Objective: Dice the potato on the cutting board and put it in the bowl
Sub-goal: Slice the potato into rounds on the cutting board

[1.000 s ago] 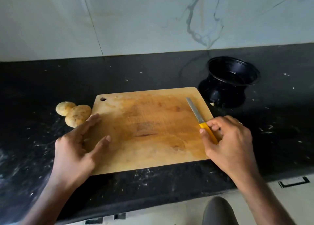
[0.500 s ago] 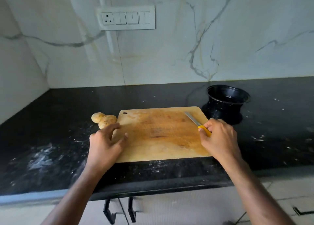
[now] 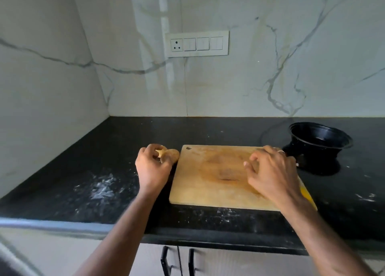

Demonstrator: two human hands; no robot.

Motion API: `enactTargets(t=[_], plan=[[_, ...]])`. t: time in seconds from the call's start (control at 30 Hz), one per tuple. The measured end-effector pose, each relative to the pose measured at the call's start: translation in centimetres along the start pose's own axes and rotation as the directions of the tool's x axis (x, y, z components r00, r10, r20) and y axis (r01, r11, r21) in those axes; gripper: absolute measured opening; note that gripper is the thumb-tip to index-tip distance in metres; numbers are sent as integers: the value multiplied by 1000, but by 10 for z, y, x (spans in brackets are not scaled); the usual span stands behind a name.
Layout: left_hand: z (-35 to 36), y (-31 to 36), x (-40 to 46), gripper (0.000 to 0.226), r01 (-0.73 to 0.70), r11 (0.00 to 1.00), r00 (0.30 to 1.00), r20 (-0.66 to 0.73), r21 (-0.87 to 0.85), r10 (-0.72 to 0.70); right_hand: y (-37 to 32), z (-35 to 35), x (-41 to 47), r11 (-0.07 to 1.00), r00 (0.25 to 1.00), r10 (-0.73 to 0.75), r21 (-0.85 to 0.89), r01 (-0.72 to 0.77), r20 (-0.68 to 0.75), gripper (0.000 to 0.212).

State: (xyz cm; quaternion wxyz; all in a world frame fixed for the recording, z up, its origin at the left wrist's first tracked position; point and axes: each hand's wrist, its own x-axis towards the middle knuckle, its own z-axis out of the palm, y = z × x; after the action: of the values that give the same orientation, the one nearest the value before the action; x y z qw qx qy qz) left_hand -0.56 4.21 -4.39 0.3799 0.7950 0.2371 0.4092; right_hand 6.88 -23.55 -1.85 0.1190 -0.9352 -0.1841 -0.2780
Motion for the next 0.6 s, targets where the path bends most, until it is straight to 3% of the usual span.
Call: enactTargets(t=[0.2,0.3,0.43,0.6], plan=[[5,-19,25,19,-61,994,997,48,88,57,-76,25,40,958,960,-271,112,262,70,23],[10,-21,28,38,-71,983,987,152,171,45,-102,38,56,921,922,-371,167,351,107,22],[16,-24,27,56,-98,926,979,203,364,24,-105,45,62,907,920,-368,270,323,137,18],[22,-31,26,51,-152,929,976,198,339,88,-89,42,66,897,954,-293,365,250,68,17]])
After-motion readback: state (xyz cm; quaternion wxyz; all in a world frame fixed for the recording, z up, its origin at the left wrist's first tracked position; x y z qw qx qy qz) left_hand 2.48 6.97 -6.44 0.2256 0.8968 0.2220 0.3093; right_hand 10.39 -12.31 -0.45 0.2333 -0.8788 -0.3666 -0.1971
